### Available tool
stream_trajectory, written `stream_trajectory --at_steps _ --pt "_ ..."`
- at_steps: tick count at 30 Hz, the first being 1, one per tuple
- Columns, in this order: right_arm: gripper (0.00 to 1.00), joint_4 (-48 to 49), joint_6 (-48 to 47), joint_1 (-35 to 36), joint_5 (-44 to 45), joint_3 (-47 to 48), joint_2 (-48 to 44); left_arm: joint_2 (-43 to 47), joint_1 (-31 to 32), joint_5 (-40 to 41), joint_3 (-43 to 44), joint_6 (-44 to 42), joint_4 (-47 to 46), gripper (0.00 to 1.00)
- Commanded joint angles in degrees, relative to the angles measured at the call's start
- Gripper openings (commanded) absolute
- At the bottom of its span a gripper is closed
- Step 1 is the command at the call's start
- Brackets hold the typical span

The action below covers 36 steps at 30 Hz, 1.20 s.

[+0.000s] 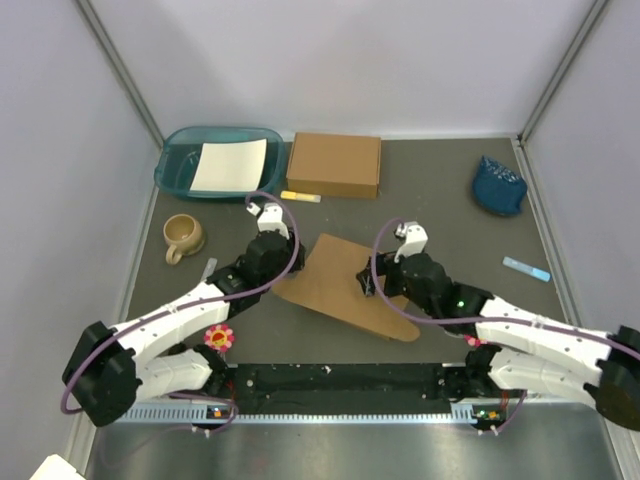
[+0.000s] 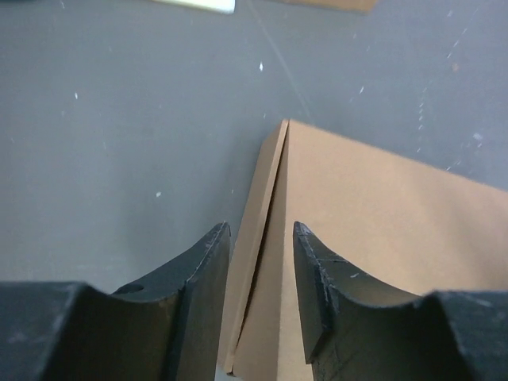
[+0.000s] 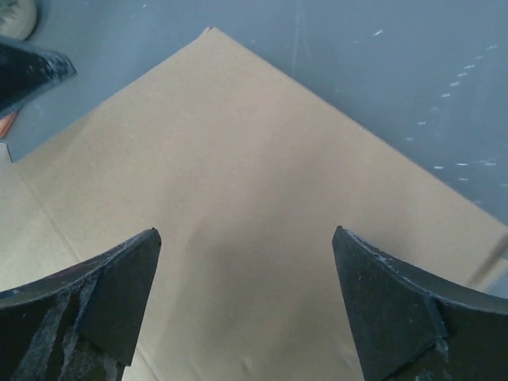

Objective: Fold the paper box

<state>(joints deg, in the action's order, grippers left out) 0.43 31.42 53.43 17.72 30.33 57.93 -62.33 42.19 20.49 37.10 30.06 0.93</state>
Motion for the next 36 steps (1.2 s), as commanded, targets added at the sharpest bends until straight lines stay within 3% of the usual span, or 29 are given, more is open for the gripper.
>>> stream_trajectory --at_steps 1,6,11,17,26,36 --pt "0.97 -12.4 2.6 -0.3 7.8 4.9 -9.2 -1.1 0.1 -1.8 -1.3 1.8 -1.2 0.44" --pt "0.99 -26.7 7.9 -0.8 12.5 9.8 -17.3 0.4 -0.2 -4.4 -3.8 2.2 -3.7 0.45" --pt "0.99 -37.7 15.1 -0.9 7.5 10.7 -17.3 -0.1 -0.2 -8.6 -4.5 3.7 -3.5 0.45" --pt "0.99 -36.6 23.9 -0.9 -0.3 3.9 -19.2 -0.3 -0.3 -11.4 -7.7 5.5 -4.2 0.45" --pt "0.99 -36.2 24.9 -0.9 -2.7 1.8 -19.3 2.0 -0.2 -14.2 -11.7 7.5 -5.8 0.44" --pt "0.95 -25.8 24.3 -1.0 -5.9 -0.2 -14.9 1.9 -0.1 -19.3 -16.0 11.2 -12.3 0.43"
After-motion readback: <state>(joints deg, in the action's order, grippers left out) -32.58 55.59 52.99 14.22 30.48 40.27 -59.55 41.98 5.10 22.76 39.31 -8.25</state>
